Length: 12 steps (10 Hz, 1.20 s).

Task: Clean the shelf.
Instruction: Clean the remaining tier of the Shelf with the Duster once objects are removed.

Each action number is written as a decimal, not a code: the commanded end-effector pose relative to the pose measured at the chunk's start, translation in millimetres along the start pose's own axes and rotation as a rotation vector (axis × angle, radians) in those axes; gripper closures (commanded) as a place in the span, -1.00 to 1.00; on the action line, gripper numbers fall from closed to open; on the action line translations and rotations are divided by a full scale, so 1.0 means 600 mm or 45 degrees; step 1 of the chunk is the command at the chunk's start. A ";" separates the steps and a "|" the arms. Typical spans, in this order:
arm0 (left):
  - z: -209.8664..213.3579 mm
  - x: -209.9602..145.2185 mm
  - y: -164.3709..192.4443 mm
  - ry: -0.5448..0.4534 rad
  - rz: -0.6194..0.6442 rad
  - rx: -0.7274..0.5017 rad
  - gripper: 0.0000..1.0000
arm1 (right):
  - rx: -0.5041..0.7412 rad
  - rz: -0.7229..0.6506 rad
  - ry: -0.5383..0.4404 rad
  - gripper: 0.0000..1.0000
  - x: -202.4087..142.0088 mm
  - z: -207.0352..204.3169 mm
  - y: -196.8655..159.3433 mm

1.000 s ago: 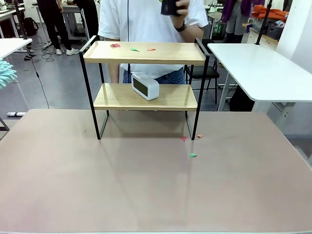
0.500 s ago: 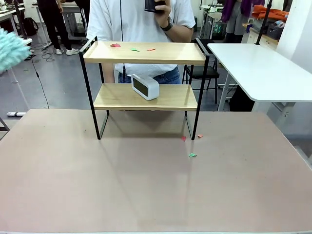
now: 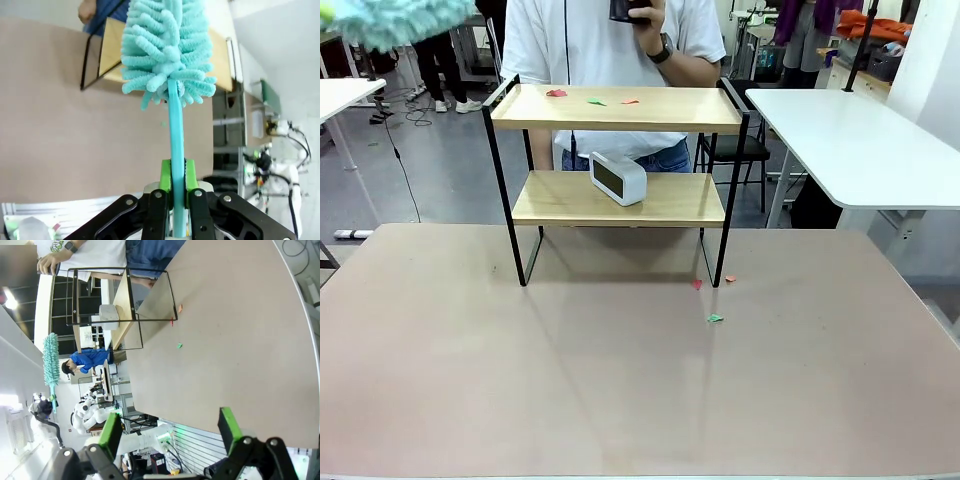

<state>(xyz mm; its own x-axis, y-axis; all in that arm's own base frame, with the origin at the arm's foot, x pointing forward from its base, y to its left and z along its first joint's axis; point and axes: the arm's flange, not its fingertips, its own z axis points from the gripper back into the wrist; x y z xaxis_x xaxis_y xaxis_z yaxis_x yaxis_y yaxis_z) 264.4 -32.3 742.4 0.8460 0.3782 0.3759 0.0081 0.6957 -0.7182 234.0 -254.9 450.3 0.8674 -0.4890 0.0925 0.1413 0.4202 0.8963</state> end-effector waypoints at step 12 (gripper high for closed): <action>-0.232 -0.013 -0.100 -0.032 -0.201 0.281 0.75 | 0.000 0.034 0.007 -1.00 -0.001 0.003 -0.001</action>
<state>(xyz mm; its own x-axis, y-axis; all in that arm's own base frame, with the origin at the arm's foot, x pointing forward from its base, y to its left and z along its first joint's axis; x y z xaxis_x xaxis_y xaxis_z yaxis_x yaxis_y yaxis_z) 328.4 -154.6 700.5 0.8380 0.2558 0.4819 0.0442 0.8486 -0.5272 233.8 -255.0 450.3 0.8672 -0.4893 0.0925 0.1415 0.4202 0.8964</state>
